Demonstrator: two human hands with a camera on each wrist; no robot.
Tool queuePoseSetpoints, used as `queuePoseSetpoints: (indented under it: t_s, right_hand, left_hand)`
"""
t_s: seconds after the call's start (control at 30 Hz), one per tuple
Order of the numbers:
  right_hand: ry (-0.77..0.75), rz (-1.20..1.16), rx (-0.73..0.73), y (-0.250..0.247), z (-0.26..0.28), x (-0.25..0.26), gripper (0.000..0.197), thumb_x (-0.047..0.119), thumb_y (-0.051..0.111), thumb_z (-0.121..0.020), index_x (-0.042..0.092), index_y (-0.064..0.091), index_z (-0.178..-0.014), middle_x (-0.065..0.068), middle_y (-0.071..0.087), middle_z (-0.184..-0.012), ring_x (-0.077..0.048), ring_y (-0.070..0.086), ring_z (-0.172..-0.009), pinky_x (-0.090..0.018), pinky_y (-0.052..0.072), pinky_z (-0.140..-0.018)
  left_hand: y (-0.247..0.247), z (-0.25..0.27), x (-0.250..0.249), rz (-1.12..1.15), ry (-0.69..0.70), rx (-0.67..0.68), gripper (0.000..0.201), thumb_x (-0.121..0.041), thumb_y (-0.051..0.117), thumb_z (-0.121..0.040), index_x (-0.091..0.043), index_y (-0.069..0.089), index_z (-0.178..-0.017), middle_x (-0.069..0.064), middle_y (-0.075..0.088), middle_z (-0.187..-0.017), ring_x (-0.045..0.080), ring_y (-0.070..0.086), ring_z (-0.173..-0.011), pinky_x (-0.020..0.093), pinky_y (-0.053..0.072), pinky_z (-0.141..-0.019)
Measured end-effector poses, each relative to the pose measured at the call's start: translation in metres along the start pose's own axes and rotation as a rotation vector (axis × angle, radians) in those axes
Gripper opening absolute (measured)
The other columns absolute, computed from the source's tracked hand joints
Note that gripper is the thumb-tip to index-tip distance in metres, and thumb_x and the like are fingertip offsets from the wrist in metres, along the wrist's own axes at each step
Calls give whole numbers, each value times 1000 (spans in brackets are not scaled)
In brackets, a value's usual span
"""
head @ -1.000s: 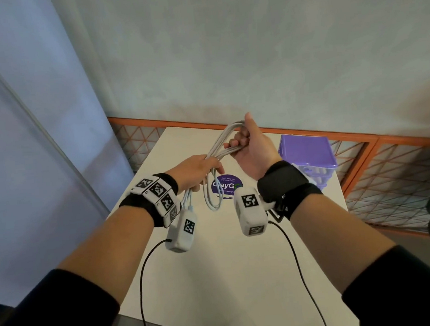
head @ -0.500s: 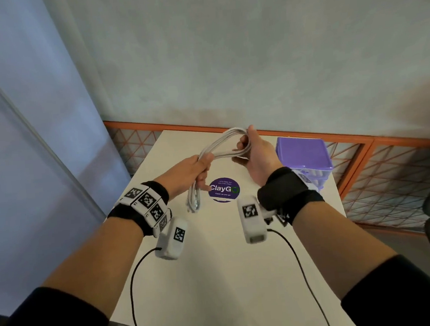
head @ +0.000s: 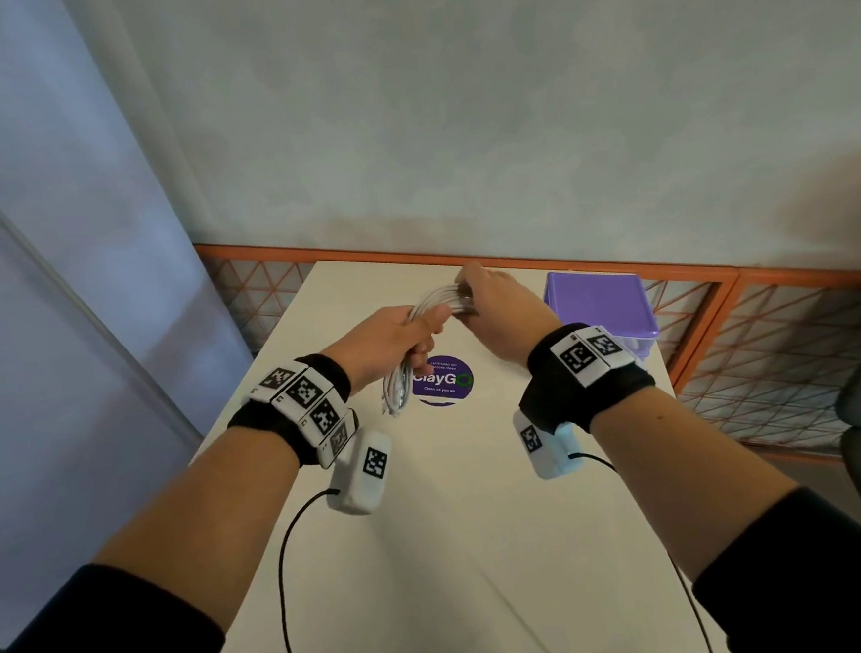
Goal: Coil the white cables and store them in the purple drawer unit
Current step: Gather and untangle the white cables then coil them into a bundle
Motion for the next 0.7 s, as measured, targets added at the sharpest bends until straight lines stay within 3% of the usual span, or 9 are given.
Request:
queuePoseSetpoints:
  t_s: [0.07,0.13,0.23,0.27,0.33,0.4,0.5,0.6,0.7]
  right_hand:
    - [61,-7,-10,-1,1,2,22,27,54,-92,9,52,-105,-11,66,-95,-32,62,-87,-42,51,-74]
    - [139,-77,-13,-1,3,3,18,30,56,-89,12,57,-91,-8,65,-85,-29,63,-79,-36,50,-68]
    - [280,-487,184,3,10,3,21,26,66,-83,6,65,-88,-5,63,-65,-15,55,-47,-24,43,-47]
    - [322,-633,275,5,14,3,27,26,70,-81,2,67,-93,-4,60,-57,-12,50,-41,-22,39,-43]
    - [357,-873,380,12,18,3,44,28,76,-76,-5,66,-103,-9,63,-63,-15,53,-51,-23,41,-48]
    - [340,-974,400,16,18,4,53,31,80,-72,-3,64,-108,-17,67,-87,-21,57,-69,-24,45,-56]
    - [327,-949,353,24,17,7,37,29,82,-70,12,68,-99,-11,72,-92,-20,63,-76,-23,48,-57]
    - [379,-927,233,33,16,4,41,31,82,-66,12,68,-100,-12,74,-98,-26,69,-88,-25,48,-63]
    - [399,-806,148,34,20,0,18,21,69,-80,11,63,-93,-6,68,-81,-17,63,-70,-19,44,-54]
  left_hand:
    - [-2,0,0,-47,2,-21,40,-52,46,-91,-13,55,-87,-1,51,-67,13,57,-57,51,53,-91]
    - [0,1,-3,-126,17,-34,44,-55,40,-92,-14,56,-91,2,58,-82,20,63,-81,48,54,-90]
    - [5,0,-15,-174,67,-91,35,-46,32,-97,-17,51,-93,7,43,-109,11,52,-91,13,54,-71]
    - [7,-2,-18,-197,66,-118,36,-45,30,-98,-17,50,-93,8,38,-116,10,48,-91,10,48,-70]
    - [8,-10,-17,-151,32,-126,38,-48,29,-97,-18,52,-94,7,32,-130,14,46,-102,22,42,-83]
    - [10,-14,-17,29,-13,-55,47,-51,33,-95,-12,53,-110,10,35,-139,18,50,-112,31,47,-90]
    - [14,-16,-17,164,-36,21,58,-53,33,-93,-7,45,-126,19,51,-129,30,55,-118,45,48,-99]
    - [15,-21,-13,211,-60,49,67,-58,33,-90,-7,40,-133,24,45,-136,34,46,-128,52,40,-106]
    - [15,-24,-11,25,-70,87,75,-70,34,-81,-18,43,-135,7,44,-138,24,43,-128,55,41,-104]
Point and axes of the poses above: each hand's wrist, its own z-axis away from the middle knuckle, its own y-axis out of the palm, x = y × z, the point moved 1 cm from there along -z, towards the middle knuckle
